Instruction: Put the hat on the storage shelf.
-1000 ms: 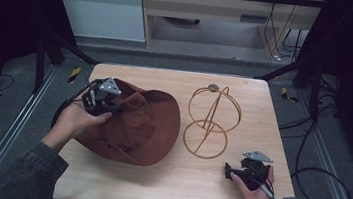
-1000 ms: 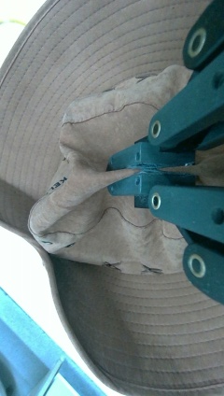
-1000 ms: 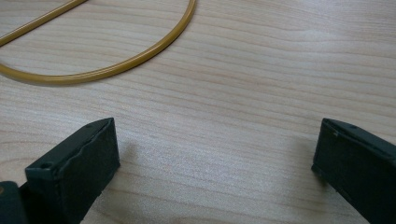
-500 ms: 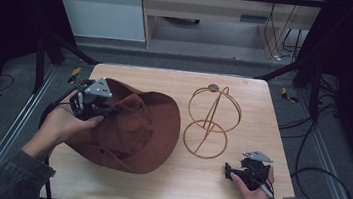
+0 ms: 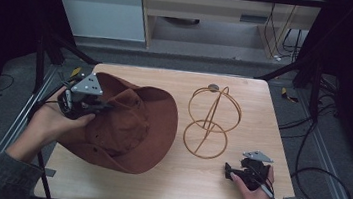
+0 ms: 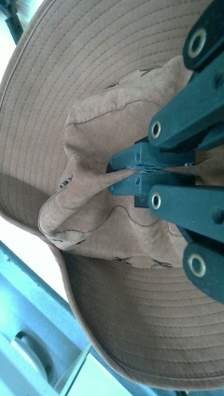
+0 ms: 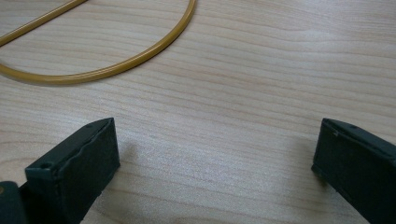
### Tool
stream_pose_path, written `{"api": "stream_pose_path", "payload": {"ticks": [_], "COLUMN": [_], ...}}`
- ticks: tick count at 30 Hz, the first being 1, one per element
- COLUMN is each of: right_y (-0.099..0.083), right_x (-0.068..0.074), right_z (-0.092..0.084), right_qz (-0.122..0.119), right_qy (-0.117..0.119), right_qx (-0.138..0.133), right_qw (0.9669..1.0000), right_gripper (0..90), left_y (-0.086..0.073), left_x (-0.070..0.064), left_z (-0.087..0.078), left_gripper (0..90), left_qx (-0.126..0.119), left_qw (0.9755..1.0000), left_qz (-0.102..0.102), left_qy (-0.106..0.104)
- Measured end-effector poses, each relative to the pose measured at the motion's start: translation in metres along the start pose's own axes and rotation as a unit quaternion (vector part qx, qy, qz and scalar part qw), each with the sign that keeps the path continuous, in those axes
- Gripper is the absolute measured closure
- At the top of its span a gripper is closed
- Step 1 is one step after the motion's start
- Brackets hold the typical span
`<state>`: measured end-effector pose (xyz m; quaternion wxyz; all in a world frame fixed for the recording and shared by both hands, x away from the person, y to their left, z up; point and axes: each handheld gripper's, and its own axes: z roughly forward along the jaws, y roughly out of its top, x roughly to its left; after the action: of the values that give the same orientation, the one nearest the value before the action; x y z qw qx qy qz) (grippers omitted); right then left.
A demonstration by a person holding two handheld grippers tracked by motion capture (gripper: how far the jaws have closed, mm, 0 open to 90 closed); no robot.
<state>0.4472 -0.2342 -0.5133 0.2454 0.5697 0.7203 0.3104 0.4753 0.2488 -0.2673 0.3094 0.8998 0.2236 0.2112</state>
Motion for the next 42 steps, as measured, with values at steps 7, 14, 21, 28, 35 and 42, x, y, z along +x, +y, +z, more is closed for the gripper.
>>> {"api": "stream_pose_path", "payload": {"ticks": [7,14,21,28,35,42], "right_y": [0.0,0.0,0.0,0.0,0.0,0.0], "right_x": [0.0,0.0,0.0,0.0,0.0,0.0], "right_z": [0.0,0.0,0.0,0.0,0.0,0.0], "right_qz": [0.0,0.0,0.0,0.0,0.0,0.001], "right_qy": [0.0,0.0,0.0,0.0,0.0,0.0], "right_qx": [0.0,0.0,0.0,0.0,0.0,0.001], "right_qw": [1.0,1.0,1.0,1.0,1.0,1.0], "right_gripper": [0.5,0.5,0.5,0.5,0.5,0.5], "left_y": [0.005,0.01,0.016,0.024,0.033,0.052], "left_x": [0.001,0.004,0.004,0.003,0.001,-0.003], "left_z": [-0.011,-0.024,-0.03,-0.032,-0.034,-0.037], "left_gripper": [88.5,88.5,88.5,88.5,88.5,88.5], "left_qx": [-0.006,-0.015,-0.022,-0.03,-0.044,-0.053], "left_qw": [0.9999,0.9998,0.9996,0.9994,0.9989,0.9983], "left_qz": [0.007,0.008,0.01,0.012,0.011,0.021], "left_qy": [0.007,0.012,0.013,0.013,0.01,0.009]}}
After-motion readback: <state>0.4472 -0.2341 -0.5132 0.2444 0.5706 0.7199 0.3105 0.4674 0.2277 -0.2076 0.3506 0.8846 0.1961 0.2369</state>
